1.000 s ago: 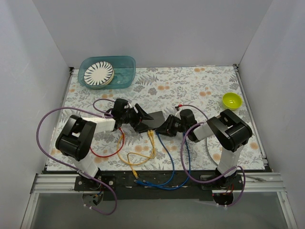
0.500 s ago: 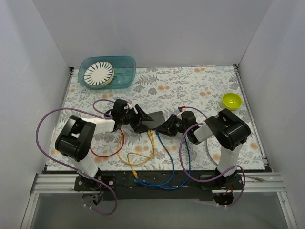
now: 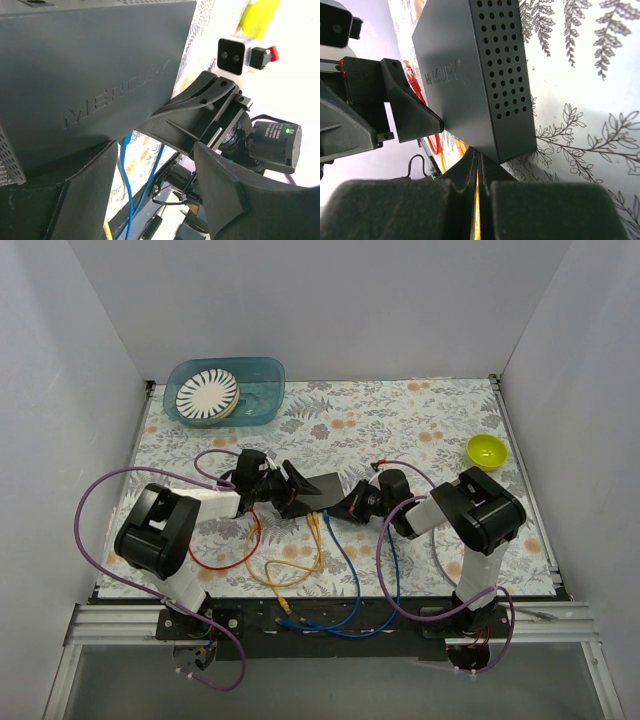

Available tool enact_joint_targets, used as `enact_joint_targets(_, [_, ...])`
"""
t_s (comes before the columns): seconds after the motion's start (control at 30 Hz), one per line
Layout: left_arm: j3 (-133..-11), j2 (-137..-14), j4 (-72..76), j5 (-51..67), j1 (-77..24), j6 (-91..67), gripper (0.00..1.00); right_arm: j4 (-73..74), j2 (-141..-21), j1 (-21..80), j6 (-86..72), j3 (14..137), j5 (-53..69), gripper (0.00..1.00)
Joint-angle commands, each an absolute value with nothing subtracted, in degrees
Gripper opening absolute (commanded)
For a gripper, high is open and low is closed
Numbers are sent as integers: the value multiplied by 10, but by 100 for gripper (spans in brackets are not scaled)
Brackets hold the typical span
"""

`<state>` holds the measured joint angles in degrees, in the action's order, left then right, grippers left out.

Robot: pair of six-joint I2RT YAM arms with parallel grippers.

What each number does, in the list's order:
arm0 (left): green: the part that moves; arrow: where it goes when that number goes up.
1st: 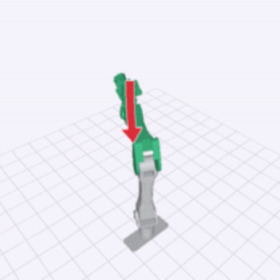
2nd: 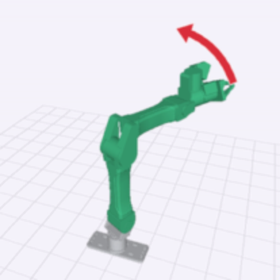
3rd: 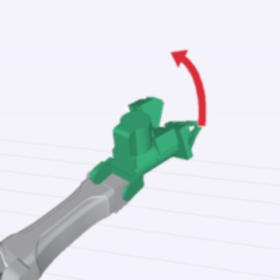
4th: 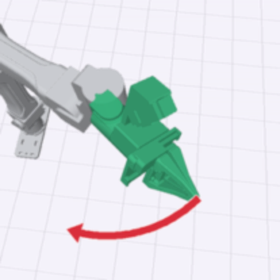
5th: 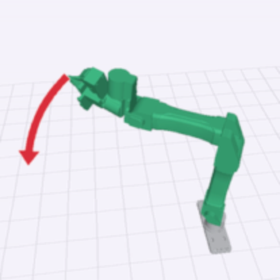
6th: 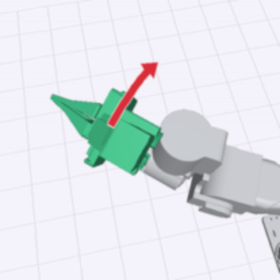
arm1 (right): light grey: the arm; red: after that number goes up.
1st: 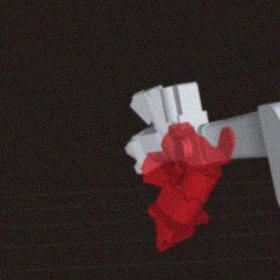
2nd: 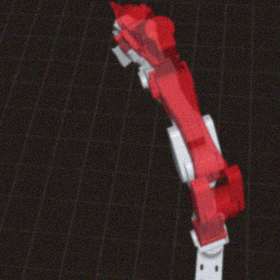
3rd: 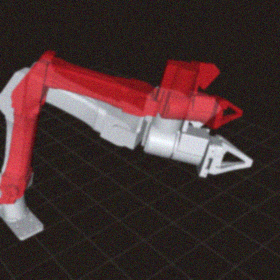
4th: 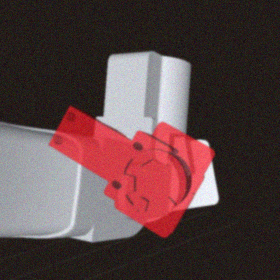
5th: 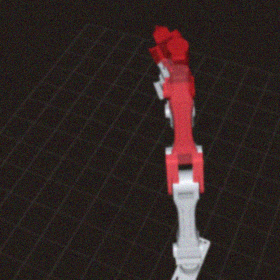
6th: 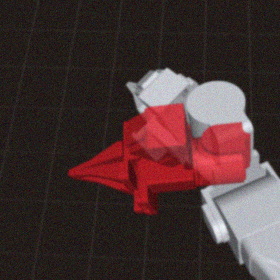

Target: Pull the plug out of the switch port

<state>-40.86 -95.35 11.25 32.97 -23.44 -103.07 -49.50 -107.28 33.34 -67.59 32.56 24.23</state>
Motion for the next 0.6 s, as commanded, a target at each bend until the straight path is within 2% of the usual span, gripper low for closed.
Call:
enact_joint_targets(0.0, [-384,-940,97,333,-235,-1020,63,-411,-1057,338,-607,345,261,1])
enact_joint_targets(0.17, [-374,-927,111,332,-235,-1034,63,-419,-1067,338,-606,332,286,1])
enact_joint_targets(0.2, [-375,-927,107,330,-235,-1034,63,-435,-1066,338,-610,327,286,13])
enact_joint_targets(0.3, [-383,-925,88,316,-235,-1027,63,-442,-1058,338,-617,313,278,28])
enact_joint_targets(0.57, [-409,-932,68,308,-232,-1017,63,-453,-1087,338,-620,330,275,29])
